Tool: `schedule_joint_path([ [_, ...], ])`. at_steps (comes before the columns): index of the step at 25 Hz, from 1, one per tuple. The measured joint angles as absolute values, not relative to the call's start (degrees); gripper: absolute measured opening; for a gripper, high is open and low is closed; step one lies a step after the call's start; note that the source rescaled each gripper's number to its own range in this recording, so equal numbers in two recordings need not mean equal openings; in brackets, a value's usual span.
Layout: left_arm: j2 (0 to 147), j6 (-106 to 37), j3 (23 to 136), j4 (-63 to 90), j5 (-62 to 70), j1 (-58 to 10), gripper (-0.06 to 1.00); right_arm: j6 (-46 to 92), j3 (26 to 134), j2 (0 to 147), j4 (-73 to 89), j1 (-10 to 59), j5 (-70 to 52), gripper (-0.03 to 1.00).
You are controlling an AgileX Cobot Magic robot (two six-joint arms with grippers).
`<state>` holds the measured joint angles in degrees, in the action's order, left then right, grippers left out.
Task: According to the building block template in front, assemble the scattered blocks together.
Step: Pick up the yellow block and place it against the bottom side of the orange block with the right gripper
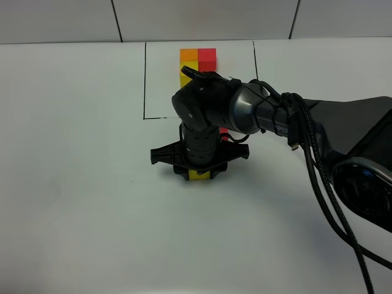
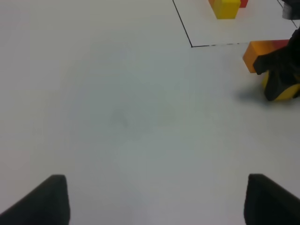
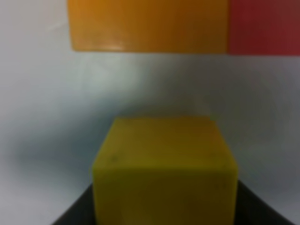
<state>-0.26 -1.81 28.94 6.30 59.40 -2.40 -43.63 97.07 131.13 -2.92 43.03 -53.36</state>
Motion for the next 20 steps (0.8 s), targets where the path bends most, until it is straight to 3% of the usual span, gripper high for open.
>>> schedule_joint_path([
  [20, -0.3, -1.8, 28.9, 6.3, 59.4, -2.4, 0.69, -43.6, 98.7, 132.6, -2.3, 41.1, -52.2, 0.02],
])
